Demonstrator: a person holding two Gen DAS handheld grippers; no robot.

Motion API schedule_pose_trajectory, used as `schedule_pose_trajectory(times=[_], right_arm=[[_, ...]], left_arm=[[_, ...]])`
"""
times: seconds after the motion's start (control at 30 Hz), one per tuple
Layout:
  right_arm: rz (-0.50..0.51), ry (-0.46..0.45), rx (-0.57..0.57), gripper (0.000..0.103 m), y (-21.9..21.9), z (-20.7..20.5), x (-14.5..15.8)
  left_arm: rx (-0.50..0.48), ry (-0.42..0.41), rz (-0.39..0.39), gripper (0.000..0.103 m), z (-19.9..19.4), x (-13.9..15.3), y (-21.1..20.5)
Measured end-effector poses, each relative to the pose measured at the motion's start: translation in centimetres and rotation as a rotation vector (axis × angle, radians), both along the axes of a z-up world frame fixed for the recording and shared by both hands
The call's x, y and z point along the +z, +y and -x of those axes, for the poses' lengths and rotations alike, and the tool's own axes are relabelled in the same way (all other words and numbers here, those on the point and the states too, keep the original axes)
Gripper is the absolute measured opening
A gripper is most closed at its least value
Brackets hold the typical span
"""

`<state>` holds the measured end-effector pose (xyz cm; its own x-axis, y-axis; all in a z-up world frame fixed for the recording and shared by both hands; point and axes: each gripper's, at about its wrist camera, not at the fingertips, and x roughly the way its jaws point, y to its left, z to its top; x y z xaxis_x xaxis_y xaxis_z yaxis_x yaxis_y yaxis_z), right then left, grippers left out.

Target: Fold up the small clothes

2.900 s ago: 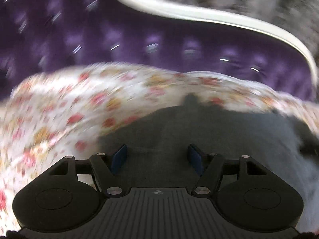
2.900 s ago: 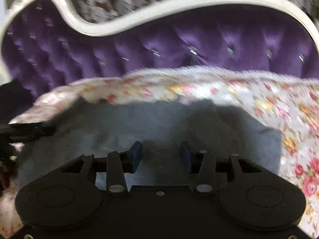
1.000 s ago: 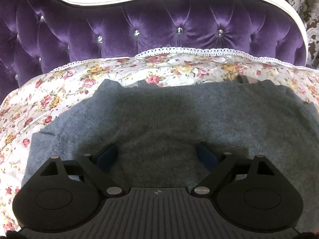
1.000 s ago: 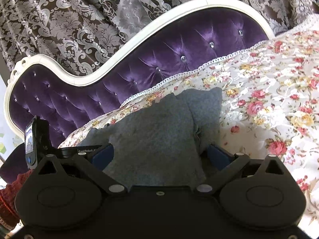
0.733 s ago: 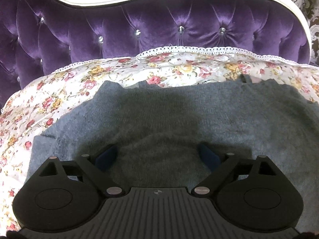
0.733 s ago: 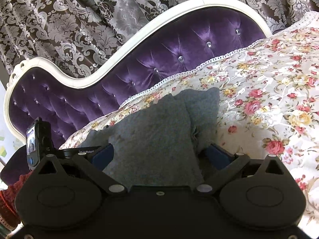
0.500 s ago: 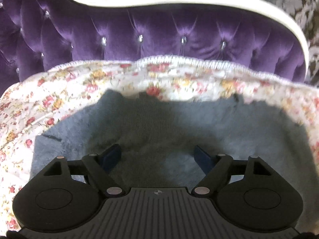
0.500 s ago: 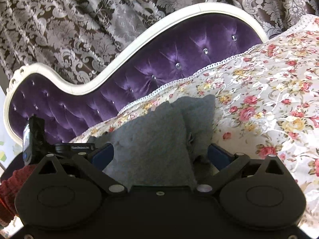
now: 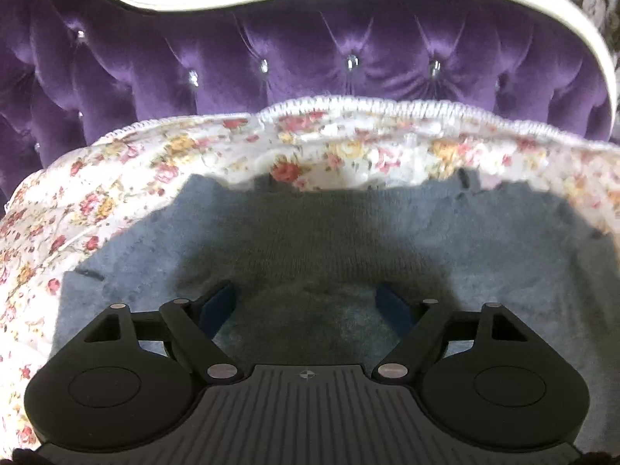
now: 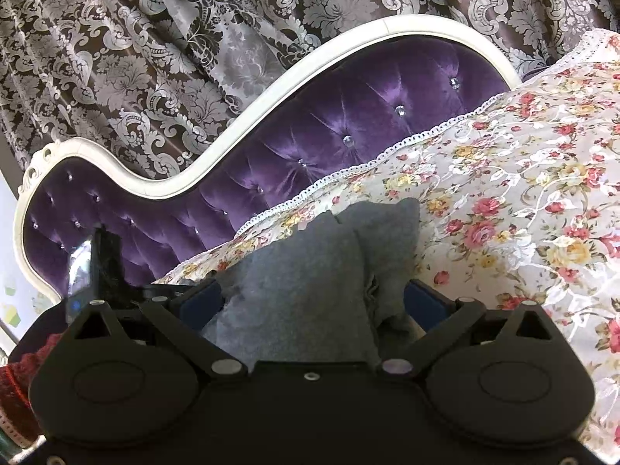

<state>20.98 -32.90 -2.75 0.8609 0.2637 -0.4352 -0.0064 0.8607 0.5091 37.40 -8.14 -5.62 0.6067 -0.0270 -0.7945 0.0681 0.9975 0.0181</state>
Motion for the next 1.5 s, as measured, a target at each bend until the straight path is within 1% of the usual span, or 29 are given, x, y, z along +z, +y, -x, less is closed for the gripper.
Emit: schedule_pose_trajectory(times=[0.1, 0.23, 0.37, 0.47, 0.5, 0.6, 0.73, 0.8, 0.87, 1.03, 1.2, 1.33, 1.5], right_arm=[[-0.019, 0.003, -0.007, 0.101, -0.3, 0.0, -0.1], [-0.031, 0.011, -0.004, 0.101, -0.5, 0.0, -0.2], [-0.047, 0.037, 0.005, 0.101, -0.6, -0.2, -0.6], [-0.063, 0.054, 0.010, 0.102, -0.6, -0.3, -0.9], [-0.067, 0.062, 0.012, 0.102, -0.7, -0.4, -1.1], [-0.096, 0.086, 0.014, 0.102, -0.9, -0.7, -1.6], [-0.125, 0.114, 0.009, 0.102, -1.4, -0.8, -2.3], [-0.158, 0.133, 0.002, 0.102, -2.0, -1.0, -2.9], [-0.181, 0.130, 0.002, 0.102, -2.4, -1.0, -3.1], [-0.173, 0.119, 0.027, 0.103, -2.2, -1.3, -3.3], [-0.207, 0.120, 0.097, 0.103, -2.0, -2.3, -3.4], [-0.190, 0.126, 0.150, 0.103, -1.3, -3.2, -3.4], [-0.232, 0.159, 0.209, 0.103, -1.3, -5.3, -3.5]], left_arm=[[-0.016, -0.038, 0.043, 0.079, 2.4, 1.3, 0.5], [-0.066, -0.042, 0.074, 0.079, 6.0, 1.2, 0.3], [-0.086, -0.033, 0.076, 0.079, 9.1, -0.2, 0.3], [-0.106, -0.058, 0.038, 0.080, 10.1, -0.9, 0.2], [-0.112, -0.063, 0.033, 0.080, 10.3, -1.1, 0.1], [-0.093, -0.074, 0.057, 0.082, 10.3, -1.2, 0.4], [-0.092, -0.100, 0.050, 0.083, 10.7, -1.4, 0.2], [-0.092, -0.117, 0.047, 0.084, 11.0, -1.7, 0.2], [-0.089, -0.128, 0.051, 0.084, 11.2, -1.8, 0.2], [-0.089, -0.120, 0.074, 0.084, 11.1, -1.9, 0.6], [-0.109, -0.115, 0.089, 0.084, 11.2, -1.8, 0.9], [-0.121, -0.111, 0.090, 0.084, 11.2, -1.8, 0.9], [-0.121, -0.112, 0.101, 0.084, 11.2, -1.7, 1.0]])
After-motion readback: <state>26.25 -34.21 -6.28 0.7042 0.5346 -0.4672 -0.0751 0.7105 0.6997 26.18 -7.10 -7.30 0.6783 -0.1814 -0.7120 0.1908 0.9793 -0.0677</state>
